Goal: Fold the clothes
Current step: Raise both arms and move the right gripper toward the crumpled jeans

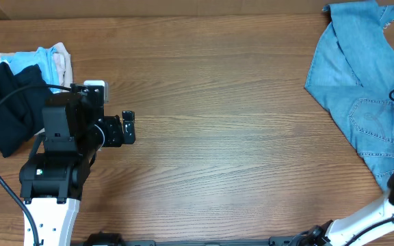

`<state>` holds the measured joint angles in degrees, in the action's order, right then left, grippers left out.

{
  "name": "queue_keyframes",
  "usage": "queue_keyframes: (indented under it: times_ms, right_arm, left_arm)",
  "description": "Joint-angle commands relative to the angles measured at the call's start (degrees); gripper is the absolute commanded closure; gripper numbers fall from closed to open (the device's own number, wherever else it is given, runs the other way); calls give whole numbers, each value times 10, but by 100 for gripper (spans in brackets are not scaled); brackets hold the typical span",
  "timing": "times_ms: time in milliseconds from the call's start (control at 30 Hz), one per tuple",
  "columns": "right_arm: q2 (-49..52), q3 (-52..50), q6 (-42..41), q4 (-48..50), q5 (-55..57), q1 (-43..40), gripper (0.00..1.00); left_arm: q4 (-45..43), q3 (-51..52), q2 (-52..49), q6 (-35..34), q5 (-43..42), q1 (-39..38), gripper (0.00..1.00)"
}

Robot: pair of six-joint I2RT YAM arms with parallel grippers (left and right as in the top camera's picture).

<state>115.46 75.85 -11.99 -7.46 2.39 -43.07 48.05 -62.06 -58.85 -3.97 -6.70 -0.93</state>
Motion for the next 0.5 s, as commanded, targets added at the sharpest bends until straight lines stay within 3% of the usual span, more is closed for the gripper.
queue_keyframes:
  times_ms: [0,400,467]
  right_arm:
    - [39,12,-3,29,5,-14,0]
    - [113,12,-3,86,5,-25,1]
    - [118,12,-3,79,5,-24,13]
  left_arm:
    - [-3,-14,-3,-21,-6,2,0]
    - [-4,-14,-3,-40,-4,2,0]
    - [-3,-14,-3,-40,-4,2,0]
